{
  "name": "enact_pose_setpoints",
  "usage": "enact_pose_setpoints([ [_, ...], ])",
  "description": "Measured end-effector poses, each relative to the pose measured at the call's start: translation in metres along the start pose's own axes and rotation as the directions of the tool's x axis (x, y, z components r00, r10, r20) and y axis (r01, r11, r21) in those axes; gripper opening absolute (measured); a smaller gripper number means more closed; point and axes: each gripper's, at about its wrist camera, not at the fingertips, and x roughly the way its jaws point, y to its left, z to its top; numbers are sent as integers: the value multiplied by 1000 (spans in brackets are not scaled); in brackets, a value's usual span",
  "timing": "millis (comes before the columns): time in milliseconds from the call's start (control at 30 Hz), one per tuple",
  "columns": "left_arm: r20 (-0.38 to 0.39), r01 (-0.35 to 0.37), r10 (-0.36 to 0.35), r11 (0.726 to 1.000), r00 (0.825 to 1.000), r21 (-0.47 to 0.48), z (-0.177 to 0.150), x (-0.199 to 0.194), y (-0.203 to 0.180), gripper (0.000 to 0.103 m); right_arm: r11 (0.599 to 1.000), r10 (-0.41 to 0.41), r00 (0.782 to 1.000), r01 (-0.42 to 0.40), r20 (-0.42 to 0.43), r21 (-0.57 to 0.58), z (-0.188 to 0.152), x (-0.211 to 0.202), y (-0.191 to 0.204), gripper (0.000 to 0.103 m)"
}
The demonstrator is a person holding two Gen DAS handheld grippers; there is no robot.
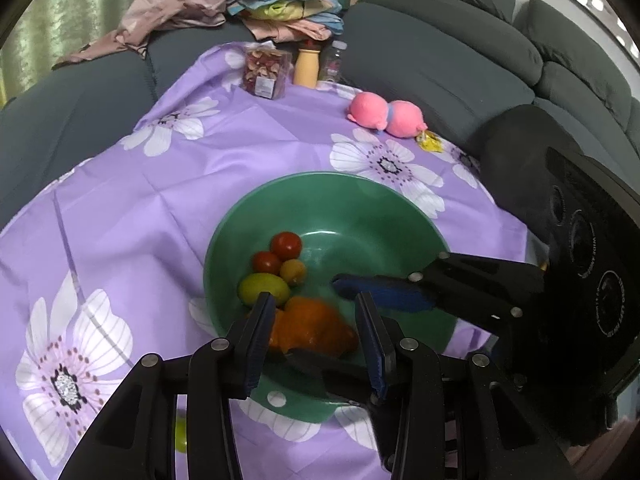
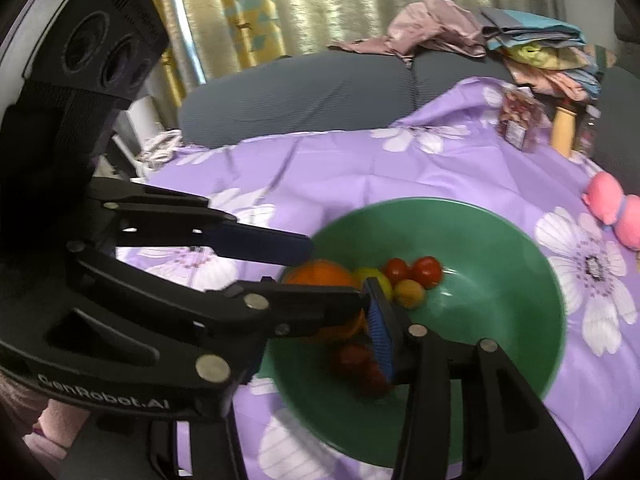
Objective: Organize fruits
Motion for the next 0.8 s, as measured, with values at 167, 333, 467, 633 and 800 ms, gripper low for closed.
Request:
enact_pose_setpoints([
  [167, 24, -52, 52, 998, 998, -33, -5, -12, 11, 76, 1000, -5, 1000, 5, 20, -7, 2, -3, 1, 61],
  [333, 46, -97, 102, 989, 994, -112, -18, -31, 39, 81, 999, 14, 1000, -13, 25, -32, 3, -3, 11, 64],
  [467, 57, -133, 148, 970, 987, -201, -37, -46, 69, 84, 995, 57, 998, -54, 31, -87, 2, -5, 27, 64],
  [633, 19, -169, 182, 941, 983, -294, -67, -53, 101, 84, 962, 205, 979, -204, -13, -183, -3, -4, 62, 64],
  [800, -15, -147, 150, 935, 989, -323, -88, -47, 113, 84, 933, 241, 960, -269, -140, -239, -16, 21, 94, 64],
])
